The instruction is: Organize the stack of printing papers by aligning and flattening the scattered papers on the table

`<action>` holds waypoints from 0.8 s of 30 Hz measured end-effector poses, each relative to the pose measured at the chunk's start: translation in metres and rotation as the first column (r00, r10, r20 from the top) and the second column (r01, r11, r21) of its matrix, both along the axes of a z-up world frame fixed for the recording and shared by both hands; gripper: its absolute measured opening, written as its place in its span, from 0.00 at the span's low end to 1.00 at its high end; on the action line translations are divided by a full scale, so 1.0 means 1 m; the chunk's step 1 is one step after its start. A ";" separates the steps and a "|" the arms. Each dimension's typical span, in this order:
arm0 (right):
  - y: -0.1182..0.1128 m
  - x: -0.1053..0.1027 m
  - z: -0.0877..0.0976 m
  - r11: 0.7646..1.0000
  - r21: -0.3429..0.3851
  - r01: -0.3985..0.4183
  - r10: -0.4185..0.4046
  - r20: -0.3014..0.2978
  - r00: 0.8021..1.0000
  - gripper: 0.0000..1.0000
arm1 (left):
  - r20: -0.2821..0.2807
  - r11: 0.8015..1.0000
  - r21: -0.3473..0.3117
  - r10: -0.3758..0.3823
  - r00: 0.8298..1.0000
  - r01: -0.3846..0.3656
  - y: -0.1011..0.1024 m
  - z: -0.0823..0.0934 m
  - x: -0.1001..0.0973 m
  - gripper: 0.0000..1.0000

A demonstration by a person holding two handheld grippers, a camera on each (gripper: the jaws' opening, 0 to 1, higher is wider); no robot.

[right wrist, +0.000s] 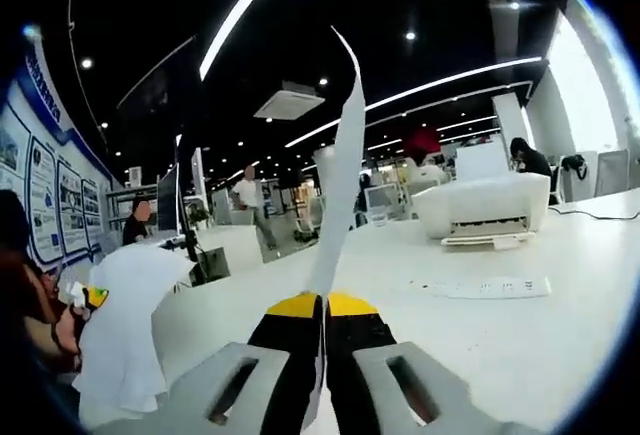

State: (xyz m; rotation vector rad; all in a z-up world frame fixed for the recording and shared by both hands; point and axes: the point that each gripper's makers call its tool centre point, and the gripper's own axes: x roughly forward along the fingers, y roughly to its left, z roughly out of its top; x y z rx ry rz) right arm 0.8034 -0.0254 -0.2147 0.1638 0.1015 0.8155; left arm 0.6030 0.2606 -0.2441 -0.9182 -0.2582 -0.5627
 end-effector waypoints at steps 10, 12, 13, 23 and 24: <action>-0.006 -0.003 0.013 0.998 0.059 0.024 -0.024 0.004 1.000 0.00 | 0.001 1.000 0.001 0.000 1.000 0.000 0.000 0.000 0.000 0.06; -0.006 -0.005 0.015 0.998 0.064 0.027 -0.028 0.007 1.000 0.00 | 0.002 1.000 0.000 0.000 1.000 0.000 0.000 0.000 0.000 0.06; -0.006 -0.006 0.017 0.998 0.065 0.027 -0.028 0.008 1.000 0.00 | 0.003 1.000 0.000 0.000 1.000 0.000 0.000 0.000 0.000 0.06; -0.010 -0.015 0.025 0.998 0.031 0.048 -0.050 0.045 0.998 0.00 | 0.004 1.000 0.002 0.001 1.000 -0.001 0.000 0.000 -0.001 0.06; -0.010 -0.017 0.027 0.999 0.030 0.045 -0.047 0.050 0.998 0.00 | 0.004 1.000 0.003 0.001 1.000 -0.001 0.000 0.000 0.000 0.06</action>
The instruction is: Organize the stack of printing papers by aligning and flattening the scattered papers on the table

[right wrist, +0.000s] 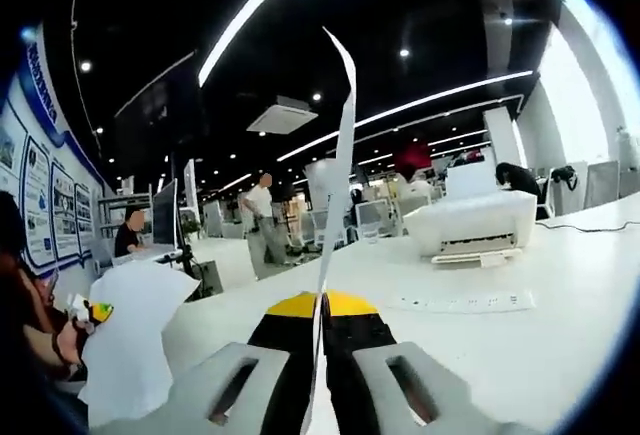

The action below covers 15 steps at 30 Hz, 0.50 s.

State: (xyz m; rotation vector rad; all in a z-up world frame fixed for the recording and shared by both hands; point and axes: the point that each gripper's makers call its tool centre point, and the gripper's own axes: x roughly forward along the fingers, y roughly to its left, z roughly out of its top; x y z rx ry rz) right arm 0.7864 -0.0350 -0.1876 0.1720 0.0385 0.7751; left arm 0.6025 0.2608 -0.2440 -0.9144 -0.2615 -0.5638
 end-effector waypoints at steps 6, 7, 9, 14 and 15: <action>0.002 -0.005 0.009 1.000 0.004 -0.016 0.016 0.020 1.000 0.00 | 0.000 1.000 0.003 0.001 1.000 -0.001 0.000 0.000 0.000 0.06; 0.003 -0.007 0.011 1.000 0.006 -0.020 0.020 0.024 1.000 0.00 | 0.000 1.000 0.004 0.002 1.000 -0.002 0.000 0.000 0.000 0.06; 0.006 -0.014 0.013 1.000 0.005 -0.024 0.024 0.032 0.999 0.00 | 0.000 1.000 0.005 0.002 1.000 -0.002 0.000 0.000 0.000 0.06; 0.007 -0.019 0.027 0.999 0.011 -0.044 0.044 0.056 0.997 0.00 | -0.001 1.000 0.008 0.004 1.000 -0.004 -0.001 0.000 0.000 0.06; 0.008 -0.020 0.029 0.999 0.016 -0.048 0.047 0.057 0.997 0.00 | -0.002 1.000 0.008 0.004 1.000 -0.004 -0.001 0.000 0.000 0.06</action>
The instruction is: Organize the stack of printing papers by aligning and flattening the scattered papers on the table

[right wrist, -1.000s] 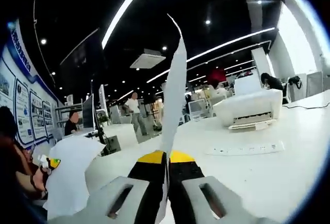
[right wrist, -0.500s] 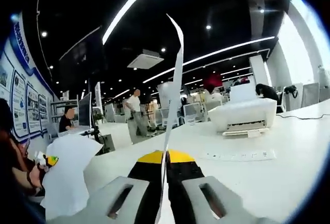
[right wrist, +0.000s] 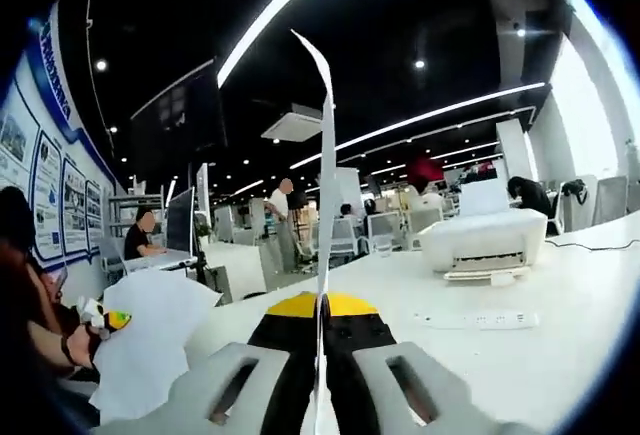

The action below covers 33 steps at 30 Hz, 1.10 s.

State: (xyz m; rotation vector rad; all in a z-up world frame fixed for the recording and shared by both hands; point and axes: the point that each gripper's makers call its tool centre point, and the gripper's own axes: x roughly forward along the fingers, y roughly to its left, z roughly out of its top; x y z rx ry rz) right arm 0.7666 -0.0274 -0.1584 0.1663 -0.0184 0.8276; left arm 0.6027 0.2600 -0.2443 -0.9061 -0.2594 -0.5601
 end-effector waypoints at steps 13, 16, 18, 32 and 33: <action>0.009 -0.016 0.021 0.998 0.042 -0.052 0.051 0.021 0.998 0.00 | 0.001 1.000 0.002 0.003 1.000 -0.003 -0.001 0.000 -0.001 0.06; 0.011 -0.021 0.026 0.997 0.040 -0.064 0.063 0.031 0.998 0.00 | 0.001 1.000 0.002 0.002 1.000 -0.002 -0.001 0.000 -0.001 0.06; 0.012 -0.022 0.031 0.996 0.039 -0.075 0.073 0.037 0.997 0.00 | 0.001 1.000 0.002 0.001 1.000 -0.002 -0.001 0.000 -0.001 0.06; 0.025 -0.042 0.045 0.990 0.054 -0.132 0.129 0.052 0.990 0.00 | 0.000 1.000 0.001 0.002 1.000 -0.002 -0.001 0.000 0.000 0.06; 0.025 -0.043 0.046 0.989 0.056 -0.137 0.135 0.053 0.990 0.00 | 0.000 1.000 0.001 0.002 1.000 -0.002 -0.001 0.000 0.000 0.06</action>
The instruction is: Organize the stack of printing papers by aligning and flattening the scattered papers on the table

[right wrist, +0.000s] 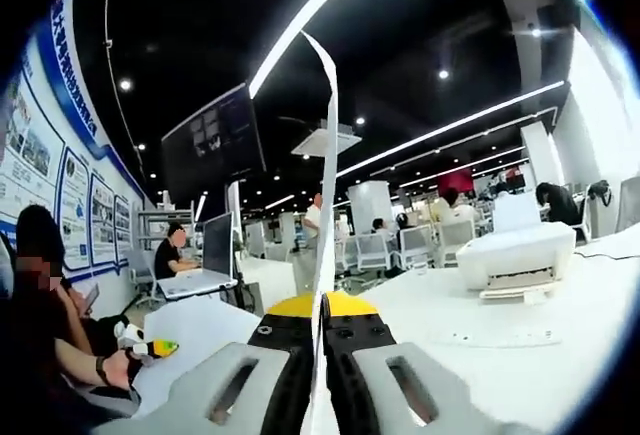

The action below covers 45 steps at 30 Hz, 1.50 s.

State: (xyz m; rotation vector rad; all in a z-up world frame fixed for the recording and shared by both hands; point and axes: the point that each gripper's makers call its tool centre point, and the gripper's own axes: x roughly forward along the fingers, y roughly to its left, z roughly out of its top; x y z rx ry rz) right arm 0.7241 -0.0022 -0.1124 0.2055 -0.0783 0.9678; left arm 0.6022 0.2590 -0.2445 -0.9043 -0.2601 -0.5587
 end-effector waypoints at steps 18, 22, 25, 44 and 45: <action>0.006 -0.024 0.014 0.993 0.050 -0.105 0.104 0.020 0.994 0.00 | 0.002 1.000 -0.003 -0.001 1.000 0.001 0.001 0.000 0.000 0.06; 0.008 -0.030 0.017 0.989 0.060 -0.137 0.135 0.030 0.990 0.00 | 0.003 1.000 -0.002 -0.001 1.000 0.001 0.001 0.000 0.000 0.06; 0.011 -0.037 0.019 0.982 0.077 -0.170 0.168 0.034 0.985 0.00 | 0.002 1.000 -0.002 0.000 1.000 0.000 0.001 0.000 0.000 0.06; 0.017 -0.062 0.025 0.918 0.152 -0.365 0.367 0.018 0.930 0.00 | 0.004 1.000 -0.001 0.001 1.000 -0.001 0.000 0.000 -0.001 0.06; 0.018 -0.065 0.024 0.910 0.152 -0.386 0.389 0.010 0.921 0.00 | 0.003 1.000 -0.001 0.001 1.000 -0.001 0.000 0.000 -0.001 0.06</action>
